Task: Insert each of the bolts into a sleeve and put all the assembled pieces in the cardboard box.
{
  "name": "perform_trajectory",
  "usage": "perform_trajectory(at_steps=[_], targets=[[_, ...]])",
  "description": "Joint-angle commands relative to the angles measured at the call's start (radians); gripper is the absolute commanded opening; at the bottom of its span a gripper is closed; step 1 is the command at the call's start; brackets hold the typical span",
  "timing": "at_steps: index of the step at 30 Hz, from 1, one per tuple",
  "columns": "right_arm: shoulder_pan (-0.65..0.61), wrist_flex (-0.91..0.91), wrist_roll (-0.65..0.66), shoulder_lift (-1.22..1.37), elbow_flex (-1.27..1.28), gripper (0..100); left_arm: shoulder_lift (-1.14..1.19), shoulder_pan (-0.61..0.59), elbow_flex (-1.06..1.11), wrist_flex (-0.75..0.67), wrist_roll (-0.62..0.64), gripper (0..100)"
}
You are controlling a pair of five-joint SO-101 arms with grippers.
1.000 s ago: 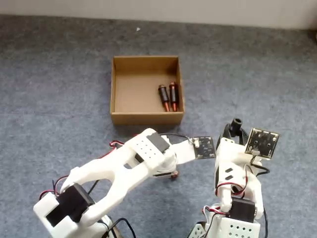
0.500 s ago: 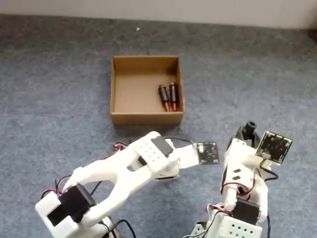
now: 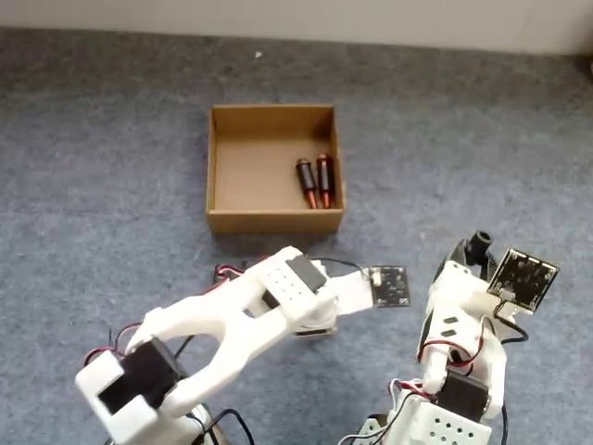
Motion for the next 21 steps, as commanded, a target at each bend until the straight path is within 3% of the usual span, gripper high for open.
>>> perform_trajectory(at_steps=[1,8,14,21], targets=[[0.012,-0.033,-0.009,-0.021,-0.024,0.6,0.053,0.041,-0.068,0.002,-0.011,16],[0.012,-0.033,-0.009,-0.021,-0.024,0.6,0.074,0.05,-0.108,0.049,-0.006,16],[0.008,-0.033,-0.009,-0.021,-0.019,0.6,0.074,0.05,-0.102,0.058,-0.006,0],[0.005,-0.035,-0.009,-0.021,-0.016,0.7,0.008,0.042,-0.102,0.152,-0.005,0]])
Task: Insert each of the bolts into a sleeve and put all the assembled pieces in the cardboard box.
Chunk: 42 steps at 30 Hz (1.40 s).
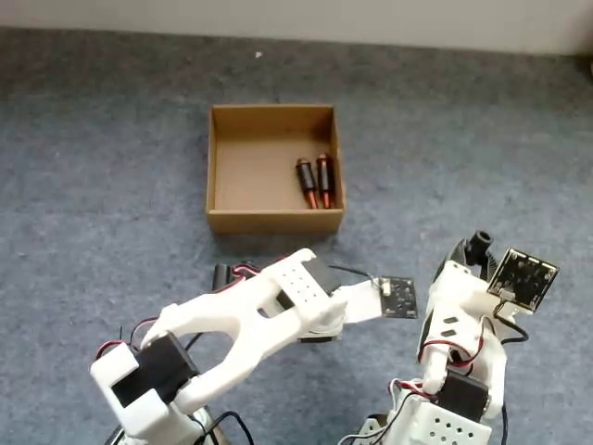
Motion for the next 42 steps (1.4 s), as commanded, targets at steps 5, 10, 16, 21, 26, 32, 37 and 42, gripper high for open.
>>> perform_trajectory(at_steps=[5,10,16,21,26,32,37,42], targets=[[0.005,-0.035,-0.009,-0.021,-0.016,0.7,-0.249,-0.045,-0.025,0.132,-0.003,0],[0.004,-0.035,-0.009,-0.021,-0.018,0.7,-0.435,-0.134,-0.025,0.166,0.08,0],[-0.056,-0.028,-0.009,-0.021,-0.025,0.6,-0.65,-0.208,-0.01,0.16,0.216,0],[-0.177,-0.028,-0.009,-0.021,-0.025,0.6,-0.796,-0.239,-0.01,0.164,0.316,0],[-0.305,-0.028,-0.009,-0.021,-0.027,0.6,-0.917,-0.239,0.015,0.164,0.459,0],[-0.412,-0.004,-0.009,-0.021,-0.027,0.6,-1.084,-0.24,0.104,0.155,0.559,0],[-0.535,0.097,-0.009,-0.021,-0.093,0.6,-1.253,-0.243,0.231,0.02,0.566,0],[-0.615,0.114,-0.032,-0.021,-0.125,0.6,-1.417,-0.331,0.403,-0.218,0.689,0]])
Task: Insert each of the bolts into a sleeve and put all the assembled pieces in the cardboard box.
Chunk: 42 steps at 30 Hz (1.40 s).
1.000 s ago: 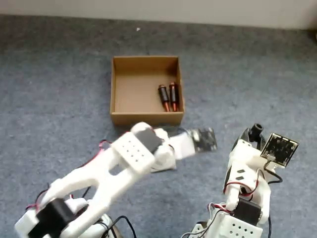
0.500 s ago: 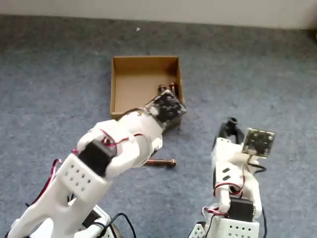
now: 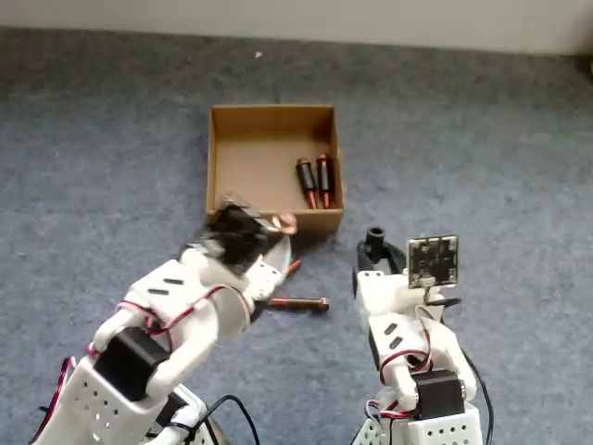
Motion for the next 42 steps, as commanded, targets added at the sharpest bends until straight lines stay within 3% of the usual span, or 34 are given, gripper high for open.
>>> perform_trajectory(at_steps=[1,10,17,20,24,30,35,42], targets=[[-0.067,-0.001,-0.057,-0.021,-0.073,0.6,-0.145,-0.097,0.117,-0.229,0.141,0],[-0.248,-0.154,-0.106,-0.021,-0.005,0.6,-0.378,-0.157,0.292,-0.42,0.321,0],[-0.384,-0.404,-0.104,-0.021,0.174,0.5,-0.579,-0.151,0.409,-0.443,0.506,0],[-0.389,-0.489,-0.091,-0.021,0.219,0.5,-0.581,-0.151,0.429,-0.442,0.506,0],[-0.401,-0.544,0.034,-0.021,0.263,0.5,-0.576,-0.151,0.444,-0.442,0.506,0],[-0.472,-0.538,0.061,-0.01,0.269,0.5,-0.575,-0.151,0.44,-0.443,0.506,0],[-0.472,-0.492,0.173,-0.01,0.269,0.5,-0.575,-0.157,0.435,-0.519,0.502,0],[-0.472,-0.478,0.19,-0.01,0.269,0.5,-0.575,-0.151,0.435,-0.566,0.502,0]])
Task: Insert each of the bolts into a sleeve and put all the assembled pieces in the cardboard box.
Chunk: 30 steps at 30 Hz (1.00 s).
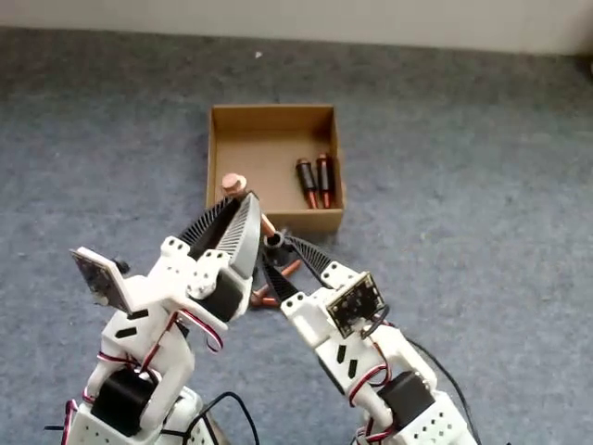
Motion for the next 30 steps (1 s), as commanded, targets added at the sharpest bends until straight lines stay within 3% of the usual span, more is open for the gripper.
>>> perform_trajectory(at_steps=[1,6,14,21,26,30], targets=[[-0.015,0.01,0.014,-0.012,0.111,0.5,-0.012,-0.008,-0.021,-0.041,0.002,0],[-0.01,0.008,0.014,-0.019,0.114,0.5,-0.012,-0.007,-0.01,-0.028,0.0,0],[-0.01,0.007,0.014,-0.019,0.114,0.5,-0.012,0.062,-0.018,0.146,-0.002,0],[-0.01,0.008,0.014,-0.019,0.116,0.5,-0.012,0.064,0.018,0.157,-0.003,0],[0.018,0.008,0.011,-0.019,0.116,0.5,-0.012,0.065,0.031,0.212,-0.239,0],[0.05,0.008,0.008,-0.019,0.116,0.5,-0.012,0.119,0.028,0.298,-0.333,0]])
